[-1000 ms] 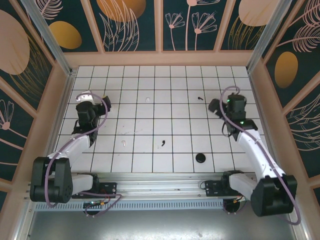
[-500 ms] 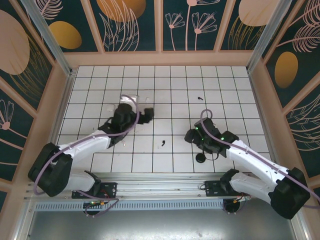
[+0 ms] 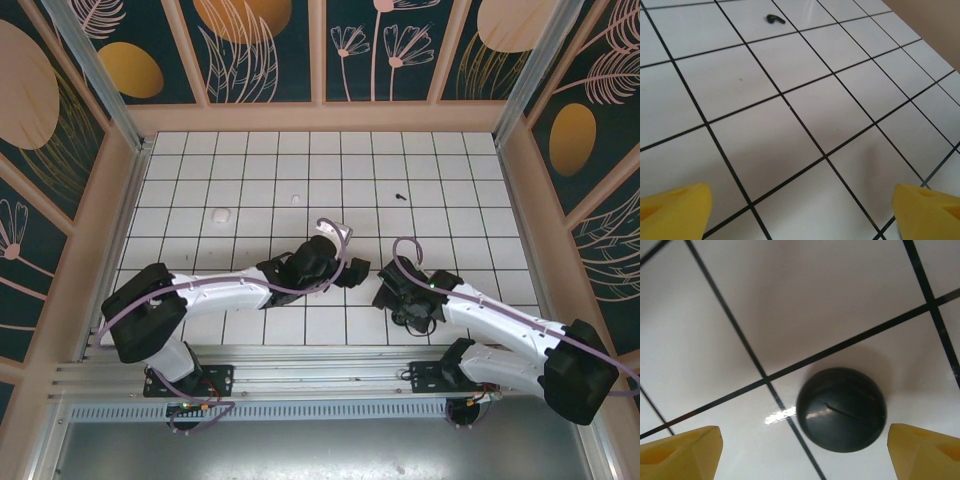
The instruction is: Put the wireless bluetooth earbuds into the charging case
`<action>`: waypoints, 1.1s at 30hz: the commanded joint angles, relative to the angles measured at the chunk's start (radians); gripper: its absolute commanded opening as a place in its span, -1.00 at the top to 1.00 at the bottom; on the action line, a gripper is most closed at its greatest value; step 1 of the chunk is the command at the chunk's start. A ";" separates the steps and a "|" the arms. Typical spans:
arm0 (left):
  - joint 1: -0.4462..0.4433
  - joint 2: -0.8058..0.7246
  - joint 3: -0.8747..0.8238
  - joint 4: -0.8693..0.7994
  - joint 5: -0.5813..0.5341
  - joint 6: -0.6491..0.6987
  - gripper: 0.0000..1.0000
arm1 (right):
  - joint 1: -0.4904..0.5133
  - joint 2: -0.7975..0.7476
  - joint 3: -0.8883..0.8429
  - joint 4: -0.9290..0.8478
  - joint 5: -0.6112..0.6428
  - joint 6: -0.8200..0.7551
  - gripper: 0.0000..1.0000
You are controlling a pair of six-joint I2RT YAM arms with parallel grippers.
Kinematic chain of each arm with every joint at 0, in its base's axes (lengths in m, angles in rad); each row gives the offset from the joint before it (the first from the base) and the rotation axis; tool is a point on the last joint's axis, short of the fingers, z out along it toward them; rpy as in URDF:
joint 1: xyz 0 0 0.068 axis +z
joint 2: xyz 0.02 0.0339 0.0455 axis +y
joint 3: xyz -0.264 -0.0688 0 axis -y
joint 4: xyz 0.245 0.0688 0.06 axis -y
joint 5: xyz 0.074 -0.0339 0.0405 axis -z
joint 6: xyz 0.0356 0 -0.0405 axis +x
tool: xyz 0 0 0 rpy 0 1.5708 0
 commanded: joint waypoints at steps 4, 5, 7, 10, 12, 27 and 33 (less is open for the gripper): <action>-0.001 0.025 0.038 -0.023 0.029 -0.003 -0.63 | 0.005 -0.001 -0.037 -0.028 0.025 0.044 -0.66; -0.001 0.021 0.035 -0.024 0.028 0.002 -0.61 | 0.000 -0.001 -0.042 -0.024 0.025 0.043 -0.65; 0.000 0.012 0.027 -0.029 0.017 0.009 -0.61 | -0.015 -0.001 -0.055 -0.006 0.022 0.035 -0.62; -0.001 0.004 0.021 -0.041 0.001 0.012 -0.61 | -0.037 0.009 -0.074 0.030 0.018 0.019 -0.57; -0.001 0.001 0.021 -0.051 -0.005 0.014 -0.61 | -0.041 0.023 -0.075 0.046 0.023 0.017 -0.54; 0.000 -0.037 0.009 -0.059 -0.022 0.054 -0.61 | -0.043 0.102 -0.032 0.083 0.035 -0.042 -0.21; 0.000 -0.166 -0.097 0.041 0.011 0.170 -0.61 | -0.045 0.081 0.031 0.108 0.012 -0.061 -0.11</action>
